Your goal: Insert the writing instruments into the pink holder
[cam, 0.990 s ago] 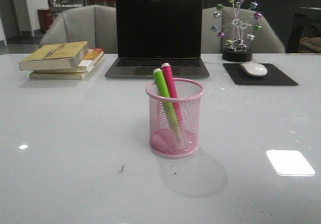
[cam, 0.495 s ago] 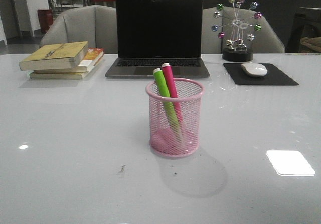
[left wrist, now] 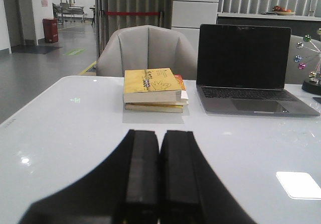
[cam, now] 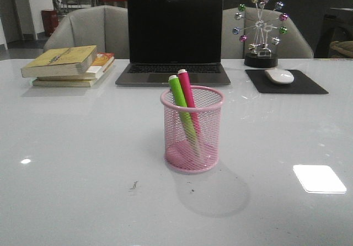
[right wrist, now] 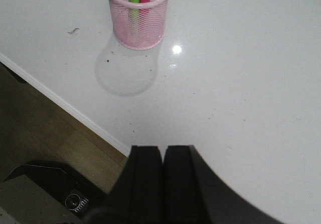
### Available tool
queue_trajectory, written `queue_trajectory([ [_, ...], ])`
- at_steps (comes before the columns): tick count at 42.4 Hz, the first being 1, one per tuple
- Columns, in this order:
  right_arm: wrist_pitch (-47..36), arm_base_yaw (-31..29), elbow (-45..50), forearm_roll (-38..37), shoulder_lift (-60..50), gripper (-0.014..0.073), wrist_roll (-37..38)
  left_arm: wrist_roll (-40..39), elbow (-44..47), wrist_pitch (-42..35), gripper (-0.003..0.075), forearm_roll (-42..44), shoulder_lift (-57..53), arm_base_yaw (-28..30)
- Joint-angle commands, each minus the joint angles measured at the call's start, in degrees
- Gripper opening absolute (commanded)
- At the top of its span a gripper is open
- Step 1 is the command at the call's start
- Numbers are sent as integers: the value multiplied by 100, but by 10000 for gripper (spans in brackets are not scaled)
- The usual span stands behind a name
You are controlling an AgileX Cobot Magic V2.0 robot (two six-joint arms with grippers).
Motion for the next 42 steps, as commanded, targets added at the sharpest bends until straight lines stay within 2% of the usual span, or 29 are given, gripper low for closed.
queue_trajectory([
  [1, -334, -29, -145, -54, -20, 57, -47, -50, -7, -493, 93, -58, -101, -24],
  [6, -326, -60, -145, -54, -104, 57, -47, -50, -7, -493, 93, -58, -101, -24],
  [12, -724, -661, 24, 95, -528, 57, -46, -50, -7, -493, 93, -58, -101, -24],
  [19, -2341, -1826, 848, 146, -1392, 57, -46, -50, -7, -493, 93, -58, -101, -24],
  [23, -3312, -2301, 1520, 146, -1970, 57, -46, -50, -7, -493, 93, -58, -101, -24],
  [27, -3868, -2704, 2126, 146, -2515, 57, -46, -50, -7, -493, 93, -58, -101, -24],
  [34, -4309, -3058, 3084, 165, -3348, 57, -46, -50, -7, -493, 93, -58, -101, -24],
  [42, -4831, -3161, 3926, 316, -4001, 57, -46, -50, -7, -493, 93, -58, -101, -24],
])
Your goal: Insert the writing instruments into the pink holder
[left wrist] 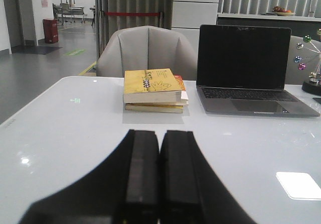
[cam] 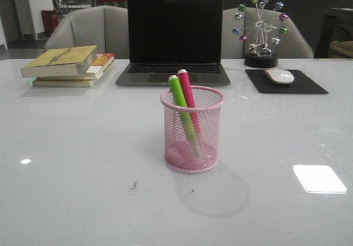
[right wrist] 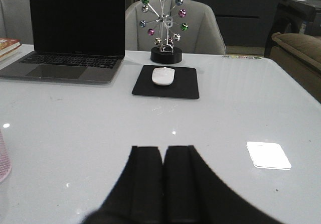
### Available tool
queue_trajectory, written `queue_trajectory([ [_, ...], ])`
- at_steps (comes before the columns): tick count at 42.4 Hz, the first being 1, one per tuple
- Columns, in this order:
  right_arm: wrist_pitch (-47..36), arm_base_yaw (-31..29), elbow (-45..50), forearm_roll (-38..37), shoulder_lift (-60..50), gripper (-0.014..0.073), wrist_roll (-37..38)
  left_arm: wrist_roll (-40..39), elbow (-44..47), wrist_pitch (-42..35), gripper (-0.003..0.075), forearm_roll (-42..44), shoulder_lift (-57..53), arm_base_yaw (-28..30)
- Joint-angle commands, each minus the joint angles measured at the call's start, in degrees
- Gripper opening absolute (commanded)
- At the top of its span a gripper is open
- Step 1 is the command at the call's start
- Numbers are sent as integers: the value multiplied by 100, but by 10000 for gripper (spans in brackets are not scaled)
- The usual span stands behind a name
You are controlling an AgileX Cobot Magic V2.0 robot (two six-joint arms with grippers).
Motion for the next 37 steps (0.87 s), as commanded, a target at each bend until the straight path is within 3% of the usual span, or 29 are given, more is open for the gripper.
queue_trajectory([
  [1, -878, -45, 153, 48, -231, 57, -36, -50, -7, -480, 93, -58, -101, -24],
  [15, -1231, -45, 137, 78, -226, 57, -36, -50, -7, -480, 93, -58, -91, -24],
  [37, -1130, -45, 137, 78, -220, 57, -36, -50, -7, -480, 93, -58, -91, -24],
])
